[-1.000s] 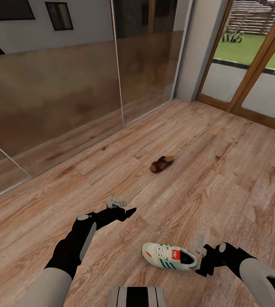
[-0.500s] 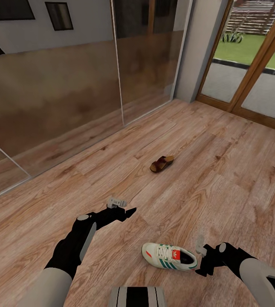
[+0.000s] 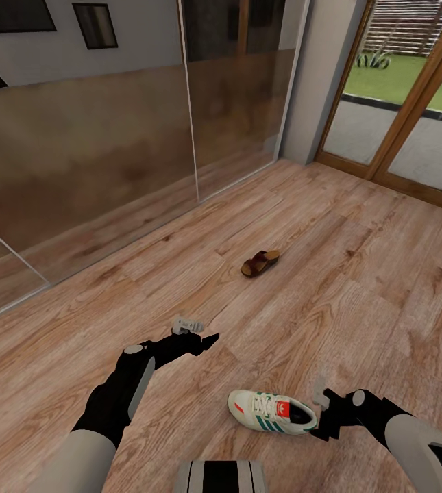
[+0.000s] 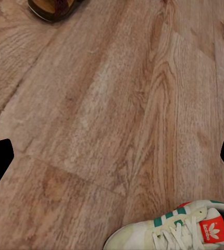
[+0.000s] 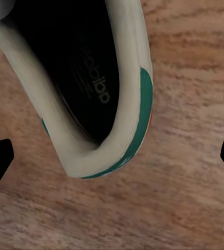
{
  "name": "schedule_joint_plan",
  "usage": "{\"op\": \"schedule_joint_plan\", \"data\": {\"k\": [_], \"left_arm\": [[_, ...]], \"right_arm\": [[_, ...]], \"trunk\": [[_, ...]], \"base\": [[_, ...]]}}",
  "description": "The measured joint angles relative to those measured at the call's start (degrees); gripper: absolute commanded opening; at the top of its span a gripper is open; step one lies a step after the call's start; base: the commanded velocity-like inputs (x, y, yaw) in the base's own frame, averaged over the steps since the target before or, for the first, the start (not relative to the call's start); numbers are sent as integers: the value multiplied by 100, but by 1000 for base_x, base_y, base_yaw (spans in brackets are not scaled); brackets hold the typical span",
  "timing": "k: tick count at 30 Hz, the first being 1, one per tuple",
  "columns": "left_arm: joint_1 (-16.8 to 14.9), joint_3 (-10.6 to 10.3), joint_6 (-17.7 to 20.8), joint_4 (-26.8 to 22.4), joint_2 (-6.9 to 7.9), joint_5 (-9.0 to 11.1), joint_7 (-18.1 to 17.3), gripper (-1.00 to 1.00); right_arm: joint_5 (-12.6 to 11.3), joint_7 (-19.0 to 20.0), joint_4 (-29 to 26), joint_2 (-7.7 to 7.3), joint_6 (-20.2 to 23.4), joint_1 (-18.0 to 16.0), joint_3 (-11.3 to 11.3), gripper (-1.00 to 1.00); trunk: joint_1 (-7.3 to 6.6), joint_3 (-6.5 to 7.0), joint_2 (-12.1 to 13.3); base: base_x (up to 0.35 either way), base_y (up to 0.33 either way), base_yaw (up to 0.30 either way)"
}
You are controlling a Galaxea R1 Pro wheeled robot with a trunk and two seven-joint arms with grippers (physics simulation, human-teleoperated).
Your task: Pick up the two gym shoes and the two sandals from the corridor floor and place them onto the hallstand (shoe rack) in the corridor, making sure they are on the rack and not on the floor. Arrange them so the two gym shoes are next to each other and the two sandals are next to each other.
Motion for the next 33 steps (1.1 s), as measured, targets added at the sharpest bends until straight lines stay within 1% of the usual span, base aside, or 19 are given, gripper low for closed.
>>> {"op": "schedule_joint_plan", "data": {"k": [4,15,20,33], "left_arm": [[0,2,0,0,0,-1,0,100],[0,-1,0,0,0,3,0,100],[0,-3,0,0,0,3,0,100],[0,-4,0,0,0,5,0,100]], "right_arm": [[-1,-1,4,-1,-111,1,0,100],[0,0,4,0,-130,0,1,100],[1,0,4,0,-130,0,2,100],[0,2,2,0,-130,1,1,100]], "trunk": [[0,0,0],[0,0,0],[13,-113,-6],[13,-148,-7]], "base": [[0,0,0],[0,0,0],[0,0,0],[0,0,0]]}}
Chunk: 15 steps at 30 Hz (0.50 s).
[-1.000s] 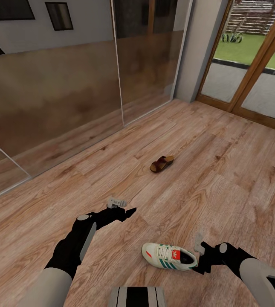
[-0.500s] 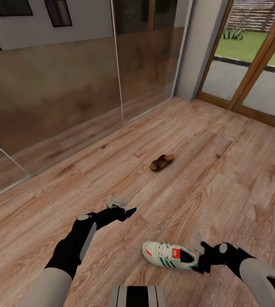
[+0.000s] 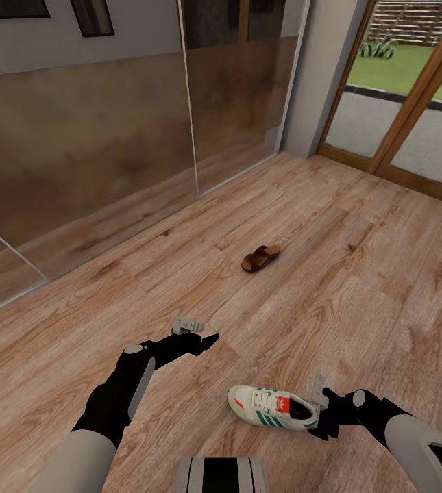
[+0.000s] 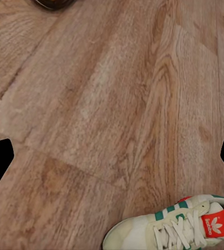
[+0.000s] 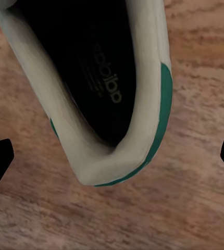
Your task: Pick up the two gym shoes and the two sandals from the corridor floor and place them onto the hallstand (shoe rack) in the corridor, making sure they are on the rack and not on the floor. Arrange them so the two gym shoes are next to each other and the two sandals are next to each other.
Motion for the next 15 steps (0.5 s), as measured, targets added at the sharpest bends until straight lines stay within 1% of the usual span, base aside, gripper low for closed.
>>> {"op": "schedule_joint_plan", "data": {"k": [2,6,15], "left_arm": [[0,0,0,0,0,0,0,100],[0,0,0,1,0,-1,0,100],[0,0,0,0,0,0,0,100]], "right_arm": [[0,1,-1,0,0,1,0,100],[1,5,-3,0,-1,2,-3,100],[0,7,-6,0,4,2,-9,100]], "trunk": [[0,-1,0],[11,-94,-5],[10,-109,-5]], "base": [[0,0,0],[0,0,-32],[0,0,-19]]}}
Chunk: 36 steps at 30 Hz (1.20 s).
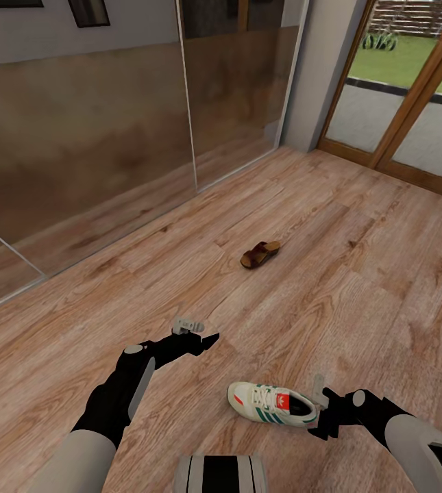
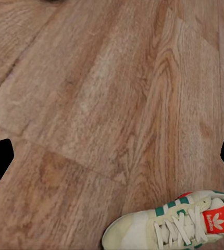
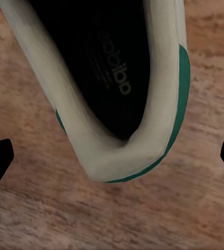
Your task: Pick up the two gym shoes and the two sandals from the corridor floor and place them onto the hallstand (shoe rack) in the corridor, making sure they are on the rack and not on the floor. Arrange them so the two gym shoes are next to each other and the two sandals are next to each other.
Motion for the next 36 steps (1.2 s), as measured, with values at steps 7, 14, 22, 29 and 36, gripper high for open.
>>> {"op": "schedule_joint_plan", "data": {"k": [7,14,22,29,36], "left_arm": [[0,0,0,0,0,-1,0,100],[0,0,0,0,0,0,0,100],[0,0,0,1,0,0,0,100],[0,2,0,0,0,0,0,100],[0,3,0,0,0,0,0,100]], "right_arm": [[1,0,0,0,-1,-2,2,100],[0,0,0,0,3,-1,0,100],[0,0,-1,0,0,-2,0,100],[0,0,0,0,1,-3,0,100],[0,0,0,-1,0,-3,0,100]], "trunk": [[11,-94,-5],[13,-123,-7],[13,-123,-7],[11,-123,-7],[12,-123,-7]], "base": [[0,0,-1],[0,0,0],[0,0,0],[91,12,0],[117,19,0]]}}
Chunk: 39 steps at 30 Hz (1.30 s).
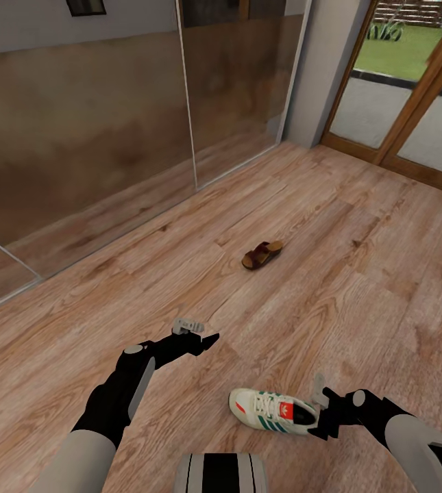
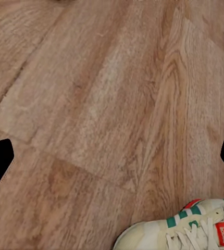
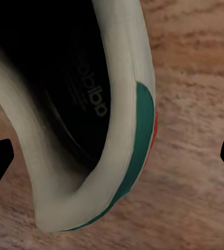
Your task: Pick up the two gym shoes and the two sandals from the corridor floor and place them onto the hallstand (shoe rack) in the corridor, making sure they are on the rack and not on the floor. Arrange them so the two gym shoes are next to each other and the two sandals are next to each other.
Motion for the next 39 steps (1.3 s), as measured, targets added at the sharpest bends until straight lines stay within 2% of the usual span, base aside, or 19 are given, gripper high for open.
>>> {"op": "schedule_joint_plan", "data": {"k": [39], "left_arm": [[0,2,-1,0,0,8,0,100]], "right_arm": [[0,8,0,1,2,0,0,100]], "trunk": [[1,0,0]], "base": [[4,16,0]]}}
